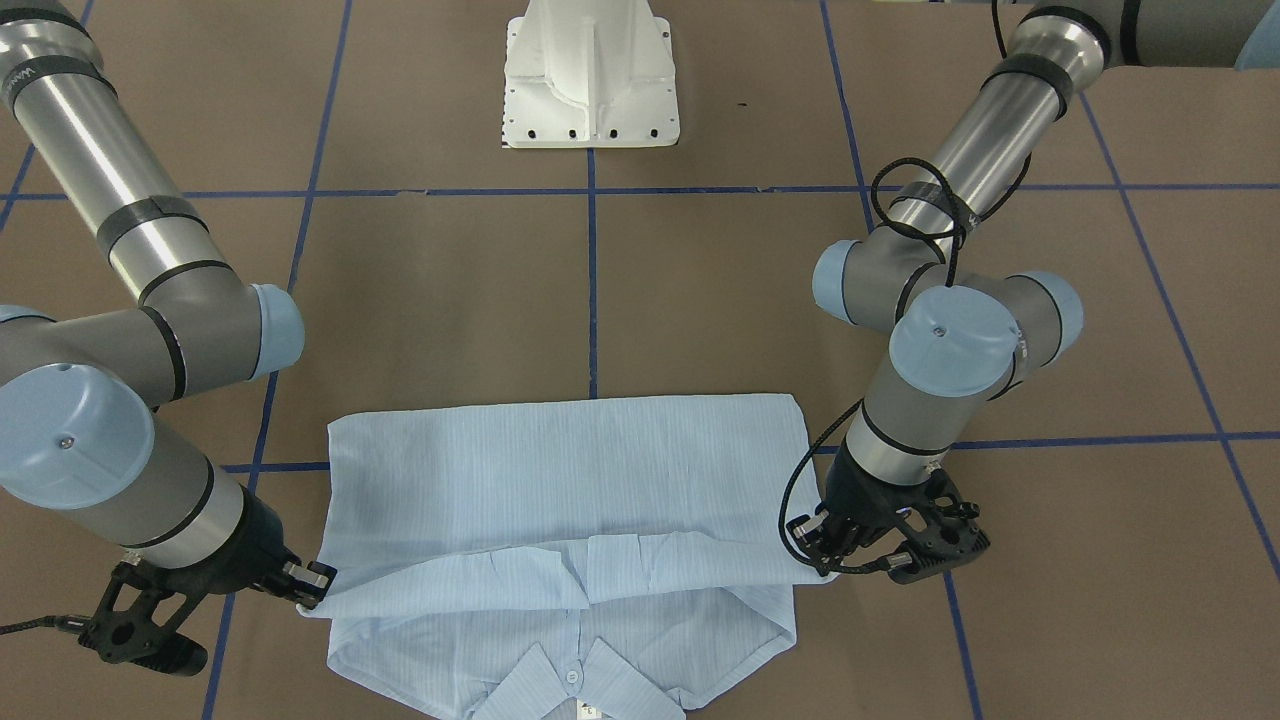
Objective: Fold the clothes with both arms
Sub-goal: 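Lay the hem down near the collar and open both grippers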
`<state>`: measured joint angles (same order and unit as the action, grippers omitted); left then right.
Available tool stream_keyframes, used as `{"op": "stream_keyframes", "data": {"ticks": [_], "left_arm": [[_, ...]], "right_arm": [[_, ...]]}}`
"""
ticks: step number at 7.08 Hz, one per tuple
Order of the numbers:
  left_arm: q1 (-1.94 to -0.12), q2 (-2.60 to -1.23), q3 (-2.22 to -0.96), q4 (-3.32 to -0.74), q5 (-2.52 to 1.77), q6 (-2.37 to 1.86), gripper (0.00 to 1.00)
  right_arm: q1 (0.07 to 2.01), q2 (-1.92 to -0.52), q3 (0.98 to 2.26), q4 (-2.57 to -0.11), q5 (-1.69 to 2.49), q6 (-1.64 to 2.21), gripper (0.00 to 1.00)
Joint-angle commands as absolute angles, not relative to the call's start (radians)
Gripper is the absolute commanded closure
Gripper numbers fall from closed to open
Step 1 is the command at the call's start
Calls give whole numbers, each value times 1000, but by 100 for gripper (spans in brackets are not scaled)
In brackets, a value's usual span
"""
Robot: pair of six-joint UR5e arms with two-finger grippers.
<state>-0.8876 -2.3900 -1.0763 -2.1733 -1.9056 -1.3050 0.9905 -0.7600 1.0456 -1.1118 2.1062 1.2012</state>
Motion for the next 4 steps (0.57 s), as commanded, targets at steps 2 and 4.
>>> {"op": "stream_keyframes", "data": {"ticks": [2, 4], "left_arm": [[-879, -2393, -1077, -2172, -1899, -1295, 0], [-881, -2393, -1097, -2161, -1899, -1302, 0]], "right_arm": [[934, -776, 1055, -1098, 1996, 1125, 0], [934, -871, 1188, -1100, 2035, 1120, 0]]}}
